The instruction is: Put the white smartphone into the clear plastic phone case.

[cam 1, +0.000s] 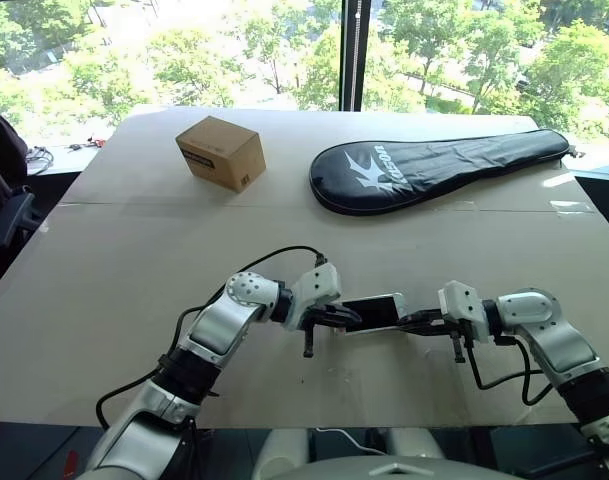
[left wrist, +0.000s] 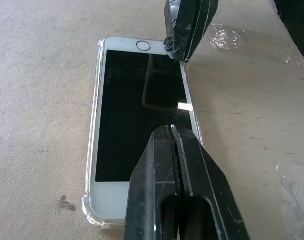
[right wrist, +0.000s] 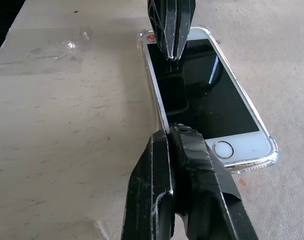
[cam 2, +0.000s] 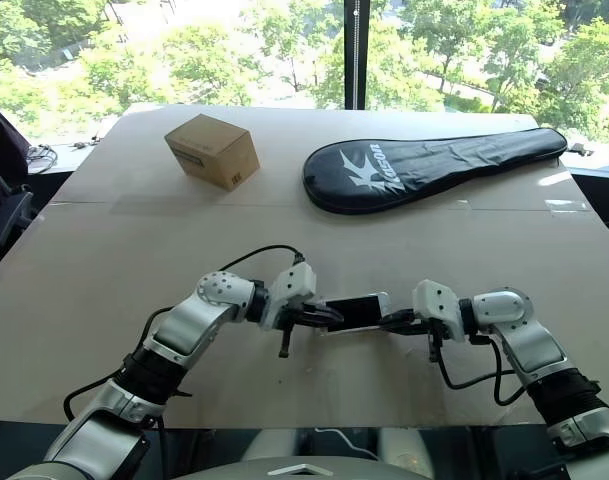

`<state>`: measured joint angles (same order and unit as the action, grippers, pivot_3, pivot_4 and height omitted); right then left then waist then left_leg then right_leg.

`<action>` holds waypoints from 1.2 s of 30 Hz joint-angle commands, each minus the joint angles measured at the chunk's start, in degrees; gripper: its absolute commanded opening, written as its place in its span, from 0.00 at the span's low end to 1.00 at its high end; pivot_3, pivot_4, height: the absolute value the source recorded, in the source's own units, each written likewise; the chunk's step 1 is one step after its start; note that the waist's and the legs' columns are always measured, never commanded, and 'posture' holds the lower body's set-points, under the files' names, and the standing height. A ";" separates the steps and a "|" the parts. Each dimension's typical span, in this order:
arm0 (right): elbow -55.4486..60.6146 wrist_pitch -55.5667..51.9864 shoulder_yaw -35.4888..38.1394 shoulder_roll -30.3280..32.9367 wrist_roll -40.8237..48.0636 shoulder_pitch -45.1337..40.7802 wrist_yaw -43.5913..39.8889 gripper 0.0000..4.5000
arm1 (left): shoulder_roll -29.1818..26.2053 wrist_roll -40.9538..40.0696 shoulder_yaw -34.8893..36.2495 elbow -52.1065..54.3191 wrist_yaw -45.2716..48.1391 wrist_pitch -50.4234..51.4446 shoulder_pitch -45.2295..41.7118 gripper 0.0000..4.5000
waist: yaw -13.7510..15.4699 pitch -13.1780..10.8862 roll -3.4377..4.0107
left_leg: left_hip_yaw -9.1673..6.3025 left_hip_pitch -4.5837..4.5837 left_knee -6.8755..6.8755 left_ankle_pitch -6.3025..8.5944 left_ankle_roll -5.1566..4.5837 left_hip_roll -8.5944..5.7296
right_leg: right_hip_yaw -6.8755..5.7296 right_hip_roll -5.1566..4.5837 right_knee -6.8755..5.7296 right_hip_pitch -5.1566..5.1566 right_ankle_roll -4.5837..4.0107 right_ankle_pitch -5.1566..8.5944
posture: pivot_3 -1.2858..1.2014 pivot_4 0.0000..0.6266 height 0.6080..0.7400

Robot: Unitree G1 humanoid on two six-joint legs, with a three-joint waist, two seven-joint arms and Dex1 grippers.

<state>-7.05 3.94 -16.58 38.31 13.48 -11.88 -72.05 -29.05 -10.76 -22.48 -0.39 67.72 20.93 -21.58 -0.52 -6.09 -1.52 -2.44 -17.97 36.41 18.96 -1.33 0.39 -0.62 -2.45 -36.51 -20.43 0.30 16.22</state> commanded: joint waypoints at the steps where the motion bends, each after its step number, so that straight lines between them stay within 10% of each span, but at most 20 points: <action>1: -8.38 -8.83 -8.67 2.16 -11.48 5.32 1.77 0.03 | -0.35 0.52 -0.51 0.00 0.07 -0.03 0.68 0.00 | 0.00 0.00 0.00 | 0.00 0.00 0.00 0.00 0.00 0.00 | 0.00 0.00 0.00 0.00 0.00 0.00 | 0.52 0.24 1.00; 36: -8.15 -6.96 -7.91 1.08 -9.94 6.17 4.35 0.03 | 2.94 1.91 0.27 -4.56 -2.86 -3.30 -0.44 0.00 | 1.03 -0.09 -0.36 | -0.01 -0.05 -0.12 0.01 -0.01 0.03 | -0.17 -0.10 0.19 -0.03 0.00 0.02 | 0.52 0.24 1.00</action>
<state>-3.86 -0.11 -17.13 39.90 13.44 -11.55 -70.52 -25.77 -10.95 -21.53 -3.55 65.99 19.43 -21.76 0.51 -6.18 -1.88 -2.45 -18.03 36.26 18.97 -1.34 0.42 -0.80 -2.55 -36.32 -20.48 0.31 16.24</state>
